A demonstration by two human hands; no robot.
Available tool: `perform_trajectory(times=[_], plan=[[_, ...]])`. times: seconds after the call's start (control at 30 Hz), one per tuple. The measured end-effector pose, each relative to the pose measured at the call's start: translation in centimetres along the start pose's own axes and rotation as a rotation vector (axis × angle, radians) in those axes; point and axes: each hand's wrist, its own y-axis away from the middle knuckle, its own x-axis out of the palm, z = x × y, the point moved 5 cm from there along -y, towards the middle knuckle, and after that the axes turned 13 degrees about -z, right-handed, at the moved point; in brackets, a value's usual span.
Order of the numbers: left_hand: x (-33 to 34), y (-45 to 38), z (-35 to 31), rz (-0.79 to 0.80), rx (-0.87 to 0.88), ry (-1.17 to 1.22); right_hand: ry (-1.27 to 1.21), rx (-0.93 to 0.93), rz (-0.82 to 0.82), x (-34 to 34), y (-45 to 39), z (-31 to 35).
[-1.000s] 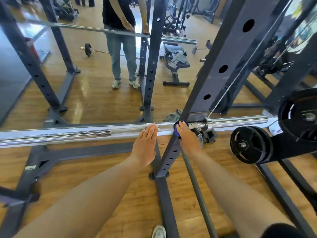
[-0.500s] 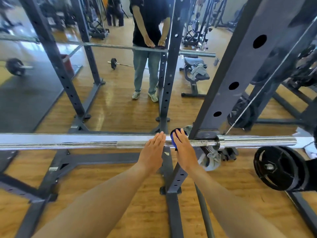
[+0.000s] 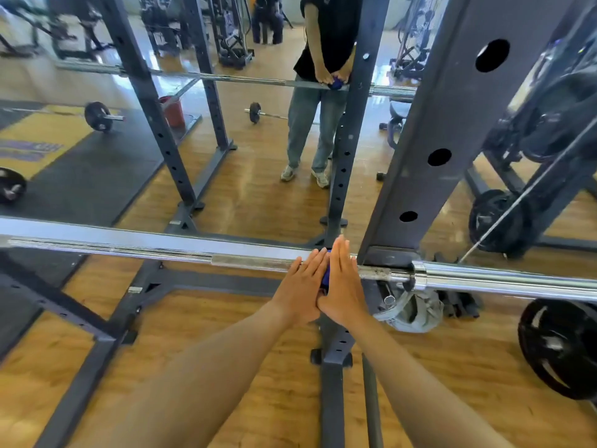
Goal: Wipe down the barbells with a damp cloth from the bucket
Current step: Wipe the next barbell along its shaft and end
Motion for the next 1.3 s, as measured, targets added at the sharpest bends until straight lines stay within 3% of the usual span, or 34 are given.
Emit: perform_trajectory(times=[0.27,0.43,0.57,0.73,0.87,1.0,1.2,1.3], plan=[[0.0,-1.0,-1.9,-0.084,0.011,0.002,0.023,-0.111,0.011,-2.4,2.5,-4.1],[0.1,-1.1,-2.2,-0.179,0.049,-0.008,-0.012,-0.167,-0.129,-5.5,4.9,-6.2],[0.1,-1.9,-3.4,-0.247,-0.025,0.046,0.038,-0.043,-0.356,-8.2,4.8,-9.9],[0.6,-3.7,-5.4,-0.243,-0.101,0.035,0.165,-0.126,-0.402,-8.6,4.5,-10.8],[0.8,-3.8,-5.8,-0.235,0.086,-0.075,0.136,-0.362,-0.259,-6.6,4.3,-8.2],[0.1,-1.8,-3.0,-0.24,0.151,-0.047,0.279,-0.315,-0.09,-3.9,3.6,-7.6],[0.3,-1.6,-3.9,-0.289,0.071,-0.013,0.347,-0.345,-0.104,-3.5,3.9,-7.9],[1.3,-2.6,-5.8,-0.298,0.11,0.006,0.307,-0.36,-0.129,-3.4,3.9,-7.9]])
